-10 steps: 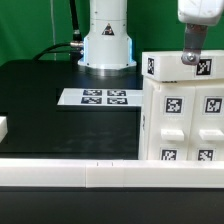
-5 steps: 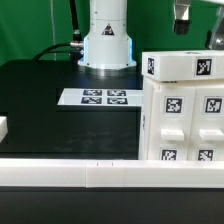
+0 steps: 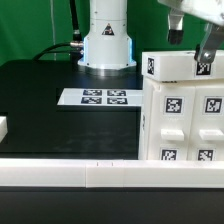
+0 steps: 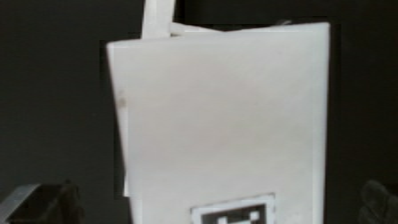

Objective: Assemble cabinet

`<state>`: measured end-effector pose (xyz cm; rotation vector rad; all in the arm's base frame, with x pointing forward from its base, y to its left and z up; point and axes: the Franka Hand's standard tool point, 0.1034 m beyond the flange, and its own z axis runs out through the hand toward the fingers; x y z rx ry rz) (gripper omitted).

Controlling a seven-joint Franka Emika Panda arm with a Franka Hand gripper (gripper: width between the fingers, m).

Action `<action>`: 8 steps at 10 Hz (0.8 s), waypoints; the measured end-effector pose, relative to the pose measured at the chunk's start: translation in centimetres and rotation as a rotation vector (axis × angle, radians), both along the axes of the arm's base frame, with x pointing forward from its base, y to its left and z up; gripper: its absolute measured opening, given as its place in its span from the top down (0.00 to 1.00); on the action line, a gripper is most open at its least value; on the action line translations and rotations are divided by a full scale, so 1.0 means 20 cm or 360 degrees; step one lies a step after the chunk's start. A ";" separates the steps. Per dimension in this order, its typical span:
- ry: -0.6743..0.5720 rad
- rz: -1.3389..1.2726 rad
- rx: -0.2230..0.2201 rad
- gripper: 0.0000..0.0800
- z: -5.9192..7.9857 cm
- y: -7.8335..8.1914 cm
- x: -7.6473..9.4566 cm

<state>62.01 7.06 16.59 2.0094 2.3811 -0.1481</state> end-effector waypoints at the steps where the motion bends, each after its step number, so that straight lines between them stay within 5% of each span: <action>1: 0.0017 -0.0011 -0.0005 0.00 -0.04 -0.02 -0.01; 3: 0.0023 -0.0023 -0.0007 0.00 -0.05 -0.05 -0.01; 5: 0.0022 -0.0031 -0.0008 0.29 -0.05 -0.06 -0.01; 8: 0.0016 -0.0131 -0.0013 0.29 -0.05 -0.07 -0.01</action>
Offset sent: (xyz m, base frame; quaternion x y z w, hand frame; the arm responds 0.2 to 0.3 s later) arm 0.0000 0.0000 0.0000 0.0000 0.0000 0.0000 1.0000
